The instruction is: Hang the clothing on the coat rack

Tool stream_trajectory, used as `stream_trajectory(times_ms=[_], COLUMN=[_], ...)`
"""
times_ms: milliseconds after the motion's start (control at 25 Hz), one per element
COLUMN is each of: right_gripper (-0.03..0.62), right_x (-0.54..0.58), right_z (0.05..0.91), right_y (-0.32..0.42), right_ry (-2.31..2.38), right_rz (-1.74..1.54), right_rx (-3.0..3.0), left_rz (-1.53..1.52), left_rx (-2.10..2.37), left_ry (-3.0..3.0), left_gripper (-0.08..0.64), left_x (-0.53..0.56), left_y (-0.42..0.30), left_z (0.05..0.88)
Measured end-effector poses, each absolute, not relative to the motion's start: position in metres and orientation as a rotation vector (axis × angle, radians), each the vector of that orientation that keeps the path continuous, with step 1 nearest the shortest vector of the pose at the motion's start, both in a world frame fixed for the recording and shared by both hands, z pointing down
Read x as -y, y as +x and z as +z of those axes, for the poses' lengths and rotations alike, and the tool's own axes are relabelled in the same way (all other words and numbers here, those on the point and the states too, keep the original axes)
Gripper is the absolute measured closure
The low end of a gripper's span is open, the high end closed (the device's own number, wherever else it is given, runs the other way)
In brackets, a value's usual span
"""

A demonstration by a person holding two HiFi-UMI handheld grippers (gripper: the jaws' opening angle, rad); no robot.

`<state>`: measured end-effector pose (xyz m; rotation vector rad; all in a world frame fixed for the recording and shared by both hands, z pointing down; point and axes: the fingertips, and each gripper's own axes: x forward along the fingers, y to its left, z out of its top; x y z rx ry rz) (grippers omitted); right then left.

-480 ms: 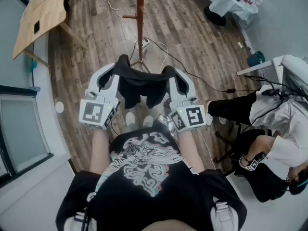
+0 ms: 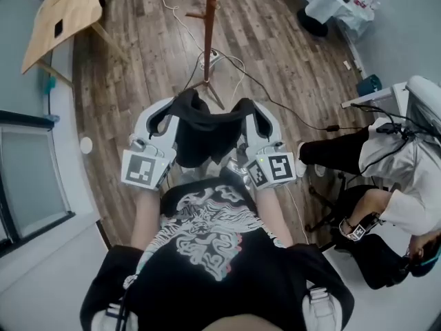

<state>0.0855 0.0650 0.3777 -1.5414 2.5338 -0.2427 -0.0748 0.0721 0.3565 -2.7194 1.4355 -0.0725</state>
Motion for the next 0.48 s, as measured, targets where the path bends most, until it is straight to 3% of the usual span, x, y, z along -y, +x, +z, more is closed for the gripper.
stream_trajectory(times_ms=[480], right_gripper=[0.591], right_x=[-0.062], right_z=[0.369], right_y=[0.093], right_ry=[-1.527], right_rz=[-0.168], right_rx=[-2.574], left_rz=[-0.161], left_rx=[-1.566], left_ry=[-2.724], left_gripper=[0.558], left_x=[-0.069], left_y=[-0.077], left_z=[0.374])
